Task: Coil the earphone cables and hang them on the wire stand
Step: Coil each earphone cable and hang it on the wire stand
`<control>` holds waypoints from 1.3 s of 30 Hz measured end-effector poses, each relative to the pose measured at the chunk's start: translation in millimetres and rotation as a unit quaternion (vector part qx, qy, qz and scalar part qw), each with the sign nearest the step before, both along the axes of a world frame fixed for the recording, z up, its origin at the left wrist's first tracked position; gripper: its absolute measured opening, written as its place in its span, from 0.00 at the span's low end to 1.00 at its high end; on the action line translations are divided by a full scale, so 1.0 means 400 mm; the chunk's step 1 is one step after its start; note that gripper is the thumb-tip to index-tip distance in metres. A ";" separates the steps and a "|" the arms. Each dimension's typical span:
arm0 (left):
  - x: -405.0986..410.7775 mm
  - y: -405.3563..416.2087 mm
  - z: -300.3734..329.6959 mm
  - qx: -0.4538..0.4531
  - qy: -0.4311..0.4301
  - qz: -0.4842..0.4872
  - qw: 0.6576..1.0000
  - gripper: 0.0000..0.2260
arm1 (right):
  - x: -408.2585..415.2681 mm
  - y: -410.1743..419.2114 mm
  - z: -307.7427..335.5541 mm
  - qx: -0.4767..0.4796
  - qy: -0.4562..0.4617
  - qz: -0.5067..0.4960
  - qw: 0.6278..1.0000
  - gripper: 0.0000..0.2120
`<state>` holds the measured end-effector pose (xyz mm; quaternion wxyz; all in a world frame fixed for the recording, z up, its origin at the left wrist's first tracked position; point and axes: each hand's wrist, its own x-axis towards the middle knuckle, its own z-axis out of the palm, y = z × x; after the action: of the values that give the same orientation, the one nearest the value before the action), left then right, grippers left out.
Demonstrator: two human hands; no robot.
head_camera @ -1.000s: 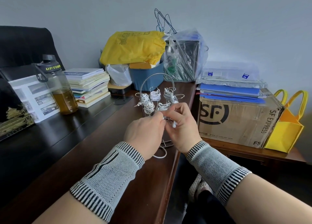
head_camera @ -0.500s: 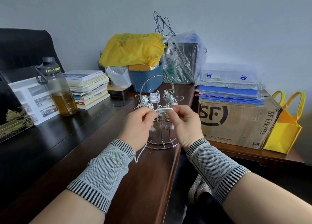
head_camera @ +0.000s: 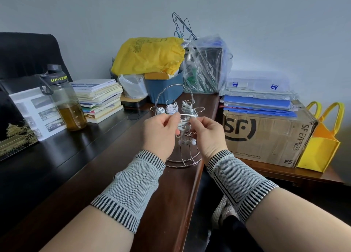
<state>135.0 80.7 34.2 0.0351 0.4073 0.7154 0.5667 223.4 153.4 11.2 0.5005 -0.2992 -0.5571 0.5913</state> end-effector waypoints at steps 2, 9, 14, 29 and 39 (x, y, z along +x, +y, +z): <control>-0.012 0.011 -0.003 -0.059 0.014 0.038 0.997 0.18 | -0.002 0.004 0.007 -0.015 -0.020 -0.008 1.000 0.13; -0.012 0.028 -0.021 -0.066 -0.101 0.040 0.992 0.19 | -0.031 0.017 0.025 -0.071 -0.071 -0.055 0.993 0.13; 0.006 0.038 -0.034 -0.020 -0.194 0.025 0.981 0.18 | -0.035 0.023 0.036 -0.102 -0.094 -0.088 0.986 0.15; 0.007 0.016 -0.073 -0.031 -0.084 -0.009 0.996 0.19 | -0.020 0.032 -0.006 -0.006 -0.069 -0.091 0.994 0.06; 0.012 -0.004 -0.075 -0.067 -0.017 -0.030 0.997 0.18 | -0.011 0.028 -0.020 0.111 -0.118 -0.055 0.985 0.08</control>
<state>139.9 79.1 4.1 0.0909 0.4158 0.7384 0.5232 219.0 164.5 3.3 0.4931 -0.3397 -0.6573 0.4576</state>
